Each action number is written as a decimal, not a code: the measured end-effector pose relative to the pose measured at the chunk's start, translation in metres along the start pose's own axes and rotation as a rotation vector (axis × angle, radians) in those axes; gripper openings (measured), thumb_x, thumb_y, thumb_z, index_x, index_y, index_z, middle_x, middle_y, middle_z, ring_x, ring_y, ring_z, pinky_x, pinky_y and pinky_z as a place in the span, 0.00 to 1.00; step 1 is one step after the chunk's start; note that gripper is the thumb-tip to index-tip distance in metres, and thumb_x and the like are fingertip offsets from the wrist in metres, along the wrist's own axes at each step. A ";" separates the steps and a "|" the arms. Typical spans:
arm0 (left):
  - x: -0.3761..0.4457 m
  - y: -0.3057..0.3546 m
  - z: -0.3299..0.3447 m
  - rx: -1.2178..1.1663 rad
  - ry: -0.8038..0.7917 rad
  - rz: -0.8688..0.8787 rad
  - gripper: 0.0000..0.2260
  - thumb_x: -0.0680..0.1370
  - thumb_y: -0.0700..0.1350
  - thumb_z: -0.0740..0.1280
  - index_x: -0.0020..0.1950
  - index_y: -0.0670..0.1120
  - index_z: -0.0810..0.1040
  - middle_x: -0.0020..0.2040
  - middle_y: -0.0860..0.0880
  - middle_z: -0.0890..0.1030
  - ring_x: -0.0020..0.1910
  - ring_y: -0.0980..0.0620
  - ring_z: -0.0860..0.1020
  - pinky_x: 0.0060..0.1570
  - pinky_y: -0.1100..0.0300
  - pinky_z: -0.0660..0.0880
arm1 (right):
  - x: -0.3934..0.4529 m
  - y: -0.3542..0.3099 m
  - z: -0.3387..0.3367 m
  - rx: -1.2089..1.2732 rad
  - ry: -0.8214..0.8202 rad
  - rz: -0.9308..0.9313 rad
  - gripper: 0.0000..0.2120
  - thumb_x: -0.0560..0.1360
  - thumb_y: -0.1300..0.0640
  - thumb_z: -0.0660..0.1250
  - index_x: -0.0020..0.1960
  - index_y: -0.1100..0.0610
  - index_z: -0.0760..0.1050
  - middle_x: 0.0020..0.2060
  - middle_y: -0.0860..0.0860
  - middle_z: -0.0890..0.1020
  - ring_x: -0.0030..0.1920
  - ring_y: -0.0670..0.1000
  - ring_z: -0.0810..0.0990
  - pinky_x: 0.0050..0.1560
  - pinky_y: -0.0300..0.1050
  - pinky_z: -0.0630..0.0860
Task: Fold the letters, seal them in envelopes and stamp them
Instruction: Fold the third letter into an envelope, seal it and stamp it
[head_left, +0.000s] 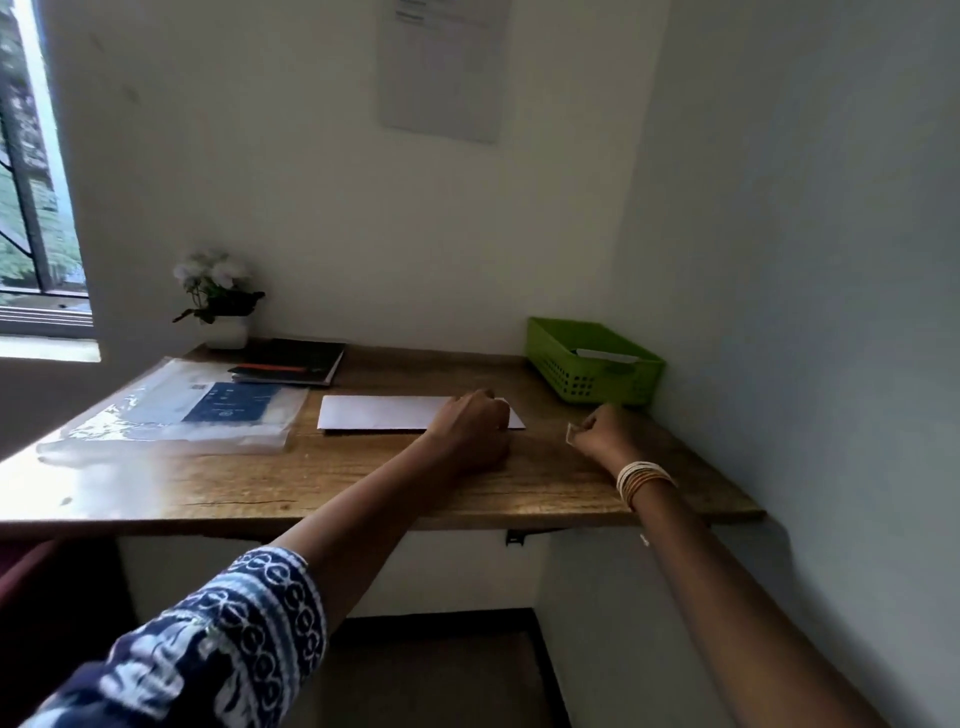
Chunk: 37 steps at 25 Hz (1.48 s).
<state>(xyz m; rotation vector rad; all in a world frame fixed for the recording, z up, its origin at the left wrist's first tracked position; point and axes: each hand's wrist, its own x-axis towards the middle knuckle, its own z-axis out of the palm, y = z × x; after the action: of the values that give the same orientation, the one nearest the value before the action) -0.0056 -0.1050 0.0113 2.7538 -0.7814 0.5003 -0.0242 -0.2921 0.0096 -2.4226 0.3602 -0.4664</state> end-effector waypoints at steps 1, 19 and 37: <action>0.002 0.000 0.003 -0.019 -0.006 0.004 0.11 0.77 0.49 0.64 0.55 0.45 0.79 0.57 0.43 0.77 0.51 0.45 0.78 0.48 0.54 0.77 | 0.000 0.002 -0.001 -0.020 0.005 -0.011 0.10 0.71 0.50 0.71 0.37 0.55 0.75 0.44 0.60 0.83 0.49 0.61 0.81 0.47 0.48 0.76; 0.019 -0.097 -0.001 -0.210 0.299 -0.054 0.11 0.74 0.49 0.70 0.55 0.48 0.82 0.57 0.47 0.79 0.53 0.47 0.78 0.46 0.56 0.76 | 0.039 -0.096 0.063 -0.210 -0.107 -0.749 0.14 0.75 0.55 0.63 0.60 0.51 0.78 0.56 0.53 0.82 0.54 0.55 0.80 0.47 0.39 0.71; 0.016 -0.095 -0.005 -0.629 0.423 -0.266 0.07 0.71 0.46 0.74 0.48 0.46 0.85 0.42 0.52 0.85 0.39 0.61 0.80 0.37 0.70 0.74 | 0.033 -0.091 0.073 0.341 0.182 -0.740 0.04 0.70 0.58 0.74 0.44 0.57 0.84 0.41 0.51 0.84 0.40 0.47 0.81 0.40 0.44 0.80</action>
<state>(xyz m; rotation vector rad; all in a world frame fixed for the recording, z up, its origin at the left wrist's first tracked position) 0.0574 -0.0317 0.0095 2.0298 -0.3728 0.6212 0.0479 -0.1956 0.0219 -2.1128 -0.5319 -0.9773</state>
